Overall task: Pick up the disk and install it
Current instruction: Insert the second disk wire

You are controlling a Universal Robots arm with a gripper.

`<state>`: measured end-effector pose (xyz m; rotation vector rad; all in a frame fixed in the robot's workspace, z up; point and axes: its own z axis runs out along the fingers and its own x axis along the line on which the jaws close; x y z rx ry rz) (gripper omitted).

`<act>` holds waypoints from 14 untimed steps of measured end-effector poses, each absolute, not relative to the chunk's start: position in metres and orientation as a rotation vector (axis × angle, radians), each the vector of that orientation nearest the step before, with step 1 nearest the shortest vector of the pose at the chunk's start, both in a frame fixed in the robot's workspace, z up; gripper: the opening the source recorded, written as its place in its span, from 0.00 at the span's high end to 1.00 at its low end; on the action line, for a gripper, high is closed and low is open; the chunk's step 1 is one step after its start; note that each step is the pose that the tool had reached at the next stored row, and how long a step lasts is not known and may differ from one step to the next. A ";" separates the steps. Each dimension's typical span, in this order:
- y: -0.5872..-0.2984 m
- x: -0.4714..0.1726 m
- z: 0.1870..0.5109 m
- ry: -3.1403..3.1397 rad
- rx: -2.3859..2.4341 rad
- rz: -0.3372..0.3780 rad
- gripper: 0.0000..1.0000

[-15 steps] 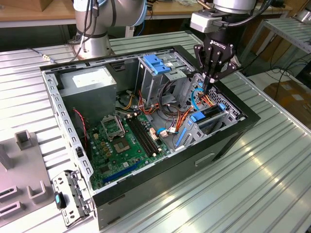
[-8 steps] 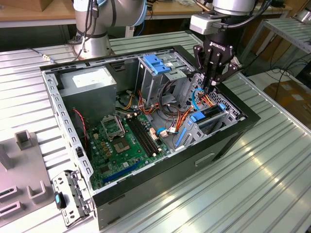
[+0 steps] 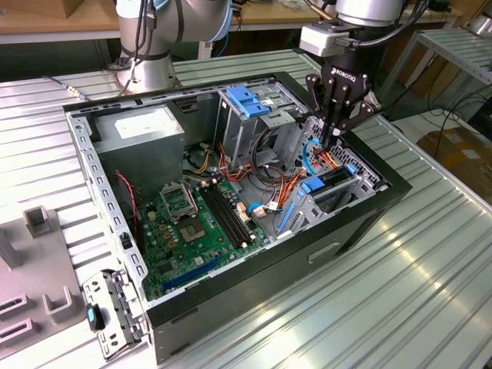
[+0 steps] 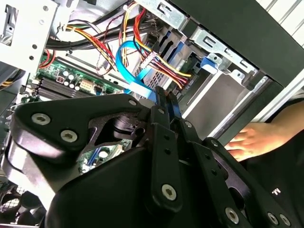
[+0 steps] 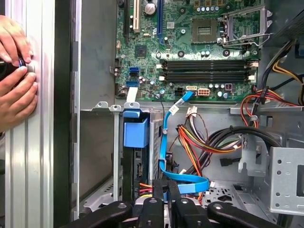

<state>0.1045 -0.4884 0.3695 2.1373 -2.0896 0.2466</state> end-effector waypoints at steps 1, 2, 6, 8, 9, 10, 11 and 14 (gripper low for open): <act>-0.489 0.104 0.369 -2.090 2.137 0.246 0.84; -0.491 0.104 0.369 -2.091 2.138 0.245 0.84; -0.503 0.104 0.367 -2.110 2.158 0.210 0.84; -0.511 0.104 0.366 -2.124 2.171 0.185 0.84; -0.514 0.104 0.366 -2.129 2.176 0.175 0.84; -0.519 0.104 0.365 -2.138 2.185 0.159 0.84; -0.522 0.104 0.365 -2.142 2.189 0.152 0.84; -0.533 0.103 0.362 -2.149 2.199 0.135 0.84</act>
